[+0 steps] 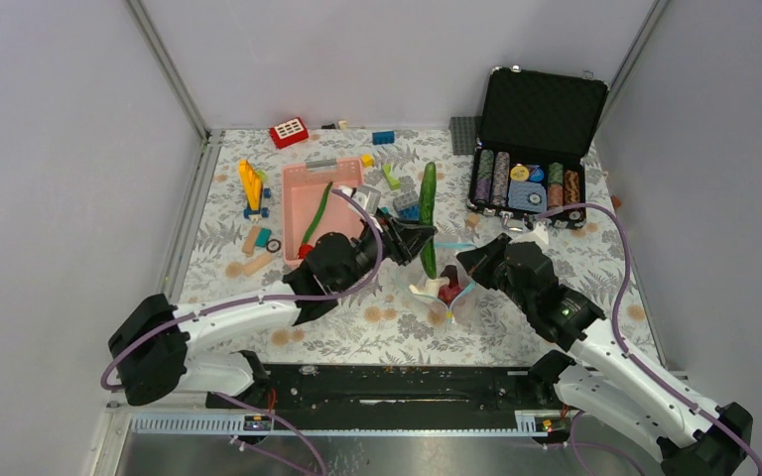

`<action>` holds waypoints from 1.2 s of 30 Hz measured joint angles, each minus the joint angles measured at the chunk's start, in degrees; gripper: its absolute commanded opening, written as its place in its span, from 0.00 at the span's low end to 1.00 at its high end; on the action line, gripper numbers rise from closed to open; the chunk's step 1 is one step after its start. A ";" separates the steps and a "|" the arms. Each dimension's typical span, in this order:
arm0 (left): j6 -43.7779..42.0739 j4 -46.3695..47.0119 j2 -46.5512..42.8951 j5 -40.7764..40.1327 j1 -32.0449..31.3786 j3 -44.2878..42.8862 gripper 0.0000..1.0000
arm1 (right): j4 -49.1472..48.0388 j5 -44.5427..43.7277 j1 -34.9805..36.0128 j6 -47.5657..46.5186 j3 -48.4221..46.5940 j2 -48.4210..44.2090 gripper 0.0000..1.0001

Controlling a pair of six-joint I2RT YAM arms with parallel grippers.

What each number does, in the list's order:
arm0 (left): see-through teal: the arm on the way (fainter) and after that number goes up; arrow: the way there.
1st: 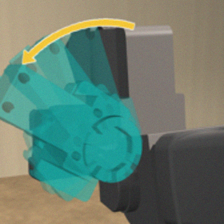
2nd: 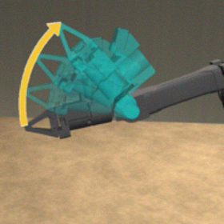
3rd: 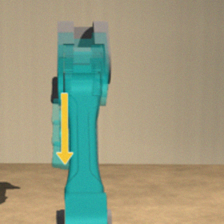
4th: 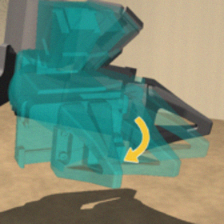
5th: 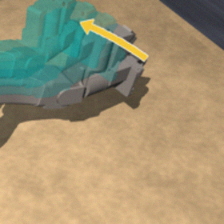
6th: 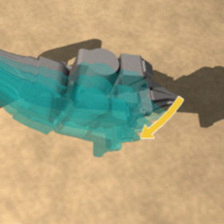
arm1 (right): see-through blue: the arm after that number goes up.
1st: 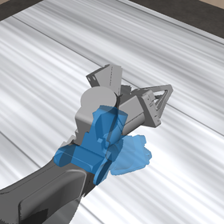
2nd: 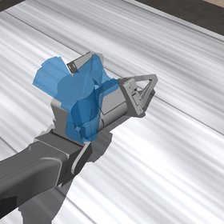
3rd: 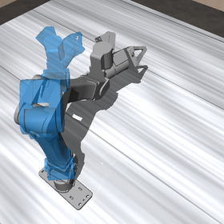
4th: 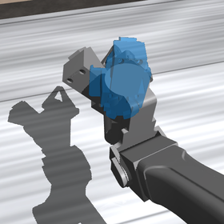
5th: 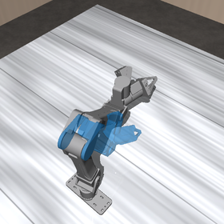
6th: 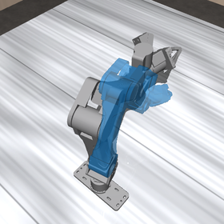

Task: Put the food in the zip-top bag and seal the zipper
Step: Place the fake vegetable in the zipper food storage bag.

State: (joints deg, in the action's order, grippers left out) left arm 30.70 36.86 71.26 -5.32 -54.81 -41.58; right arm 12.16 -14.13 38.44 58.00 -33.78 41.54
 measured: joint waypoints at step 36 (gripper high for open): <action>7.37 5.25 7.28 -23.50 -16.22 7.98 0.26 | -12.07 3.28 0.00 17.25 6.14 -2.05 0.04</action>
State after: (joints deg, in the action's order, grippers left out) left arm 38.06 42.11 78.54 -28.82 -71.02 -33.61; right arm 0.10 -10.85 38.44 75.24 -27.64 39.48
